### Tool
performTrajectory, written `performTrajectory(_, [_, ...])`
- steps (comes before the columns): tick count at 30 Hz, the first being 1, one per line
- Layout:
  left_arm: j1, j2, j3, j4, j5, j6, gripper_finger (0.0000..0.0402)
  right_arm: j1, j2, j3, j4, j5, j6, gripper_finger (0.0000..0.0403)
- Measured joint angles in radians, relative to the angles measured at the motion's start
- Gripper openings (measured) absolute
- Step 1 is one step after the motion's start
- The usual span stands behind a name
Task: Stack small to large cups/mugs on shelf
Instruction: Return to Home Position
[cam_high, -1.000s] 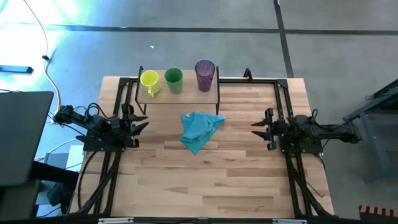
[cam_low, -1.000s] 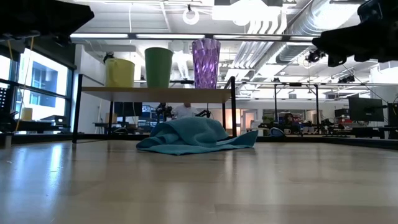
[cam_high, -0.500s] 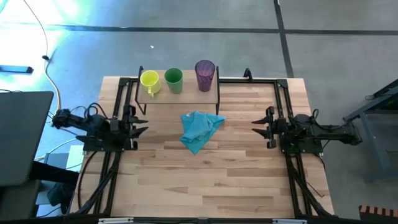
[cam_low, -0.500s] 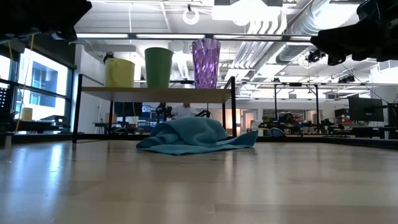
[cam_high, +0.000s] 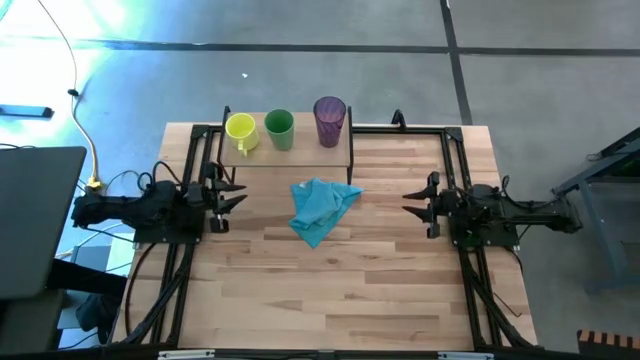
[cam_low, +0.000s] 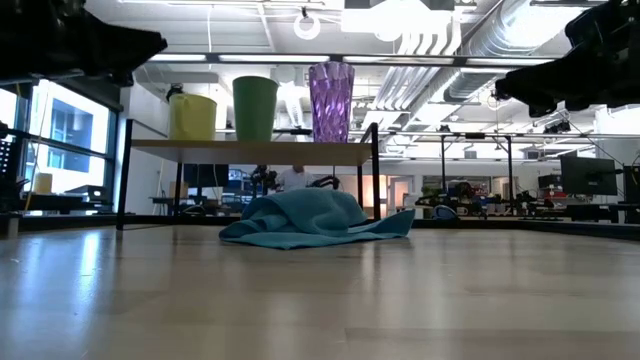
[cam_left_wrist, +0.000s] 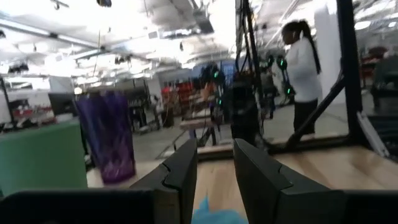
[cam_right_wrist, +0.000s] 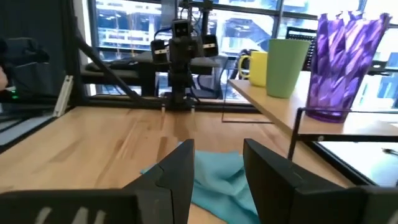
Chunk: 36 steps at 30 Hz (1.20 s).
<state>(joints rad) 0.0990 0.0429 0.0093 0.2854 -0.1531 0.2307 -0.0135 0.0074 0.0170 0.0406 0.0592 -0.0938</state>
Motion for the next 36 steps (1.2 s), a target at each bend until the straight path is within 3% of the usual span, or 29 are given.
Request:
performTrajectory(14, [-0.001,-0.037,0.000,-0.157,-0.068,-0.030,0.0095,0.000,-0.001,0.000,-0.034,0.007,-0.019,0.0128])
performTrajectory(36, [-0.001,-0.037,0.000,-0.236,-0.076,-0.028,0.0095,0.000,0.026,0.001,-0.049,-0.057,-0.015,0.0128])
